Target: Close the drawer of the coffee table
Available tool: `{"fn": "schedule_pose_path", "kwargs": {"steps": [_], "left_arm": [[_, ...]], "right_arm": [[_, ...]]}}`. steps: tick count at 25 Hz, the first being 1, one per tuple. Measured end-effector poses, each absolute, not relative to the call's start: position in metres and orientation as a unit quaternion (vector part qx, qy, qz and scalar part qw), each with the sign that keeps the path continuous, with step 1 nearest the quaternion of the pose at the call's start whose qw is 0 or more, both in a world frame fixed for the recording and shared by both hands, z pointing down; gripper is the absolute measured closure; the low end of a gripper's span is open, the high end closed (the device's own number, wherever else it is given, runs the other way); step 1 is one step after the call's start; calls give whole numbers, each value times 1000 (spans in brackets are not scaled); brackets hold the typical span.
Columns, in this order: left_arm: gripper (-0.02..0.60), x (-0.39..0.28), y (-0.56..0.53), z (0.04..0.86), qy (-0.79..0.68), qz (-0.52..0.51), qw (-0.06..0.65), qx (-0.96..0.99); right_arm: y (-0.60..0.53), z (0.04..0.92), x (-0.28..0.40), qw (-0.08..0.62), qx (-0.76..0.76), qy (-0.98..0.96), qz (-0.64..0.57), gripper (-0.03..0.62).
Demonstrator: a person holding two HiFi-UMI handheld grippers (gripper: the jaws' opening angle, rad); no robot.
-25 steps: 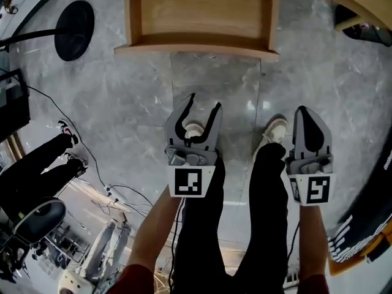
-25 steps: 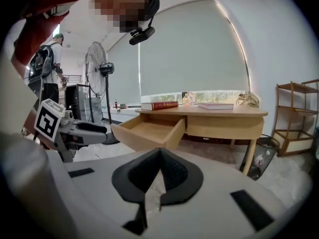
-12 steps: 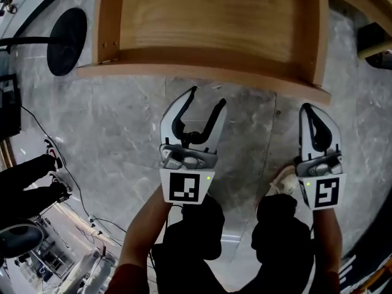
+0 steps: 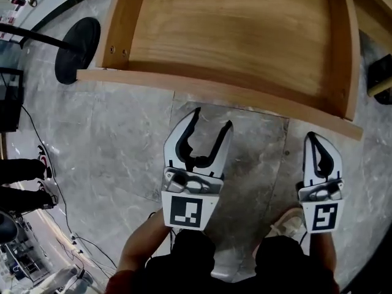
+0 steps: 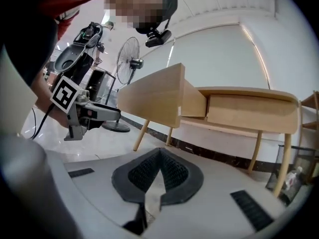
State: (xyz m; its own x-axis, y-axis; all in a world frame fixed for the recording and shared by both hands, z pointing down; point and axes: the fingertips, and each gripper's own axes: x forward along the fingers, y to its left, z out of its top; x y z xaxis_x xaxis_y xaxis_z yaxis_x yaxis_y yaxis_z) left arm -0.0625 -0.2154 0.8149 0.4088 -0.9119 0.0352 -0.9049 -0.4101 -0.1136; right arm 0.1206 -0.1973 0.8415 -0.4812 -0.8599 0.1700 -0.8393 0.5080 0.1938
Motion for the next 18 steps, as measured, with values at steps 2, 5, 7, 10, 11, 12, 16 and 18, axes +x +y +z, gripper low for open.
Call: {"fn": "schedule_pose_path", "kwargs": {"steps": [2,5,7,10,11,12,16,18], "left_arm": [[377,-71,-213,816,555,-54,32,-829],[377,-76,-213,820,564,-71,30,-823],[377,-77,-214,826,565,-83,29,-820],[377,-79,-216,832,570,-89,20,-817],[377,-79,-216,833,571,-90,19,-816],[377,-79,-216,834,571,-92,19,-816],[377,-78,-219,839,571,-94,21,-816],[377,-78,-220,837,573,-89,25,-815]], "right_arm": [[-198,840,121,117,505,-855,-24,599],[-201,833,118,100,507,-856,-13,599],[-202,831,114,92,507,-857,-11,599],[-204,833,109,91,510,-855,-6,599],[-205,833,108,91,513,-853,-2,599],[-205,834,109,90,517,-851,1,599],[-210,837,112,87,519,-850,-4,599],[-211,839,114,87,520,-849,-5,599]]}}
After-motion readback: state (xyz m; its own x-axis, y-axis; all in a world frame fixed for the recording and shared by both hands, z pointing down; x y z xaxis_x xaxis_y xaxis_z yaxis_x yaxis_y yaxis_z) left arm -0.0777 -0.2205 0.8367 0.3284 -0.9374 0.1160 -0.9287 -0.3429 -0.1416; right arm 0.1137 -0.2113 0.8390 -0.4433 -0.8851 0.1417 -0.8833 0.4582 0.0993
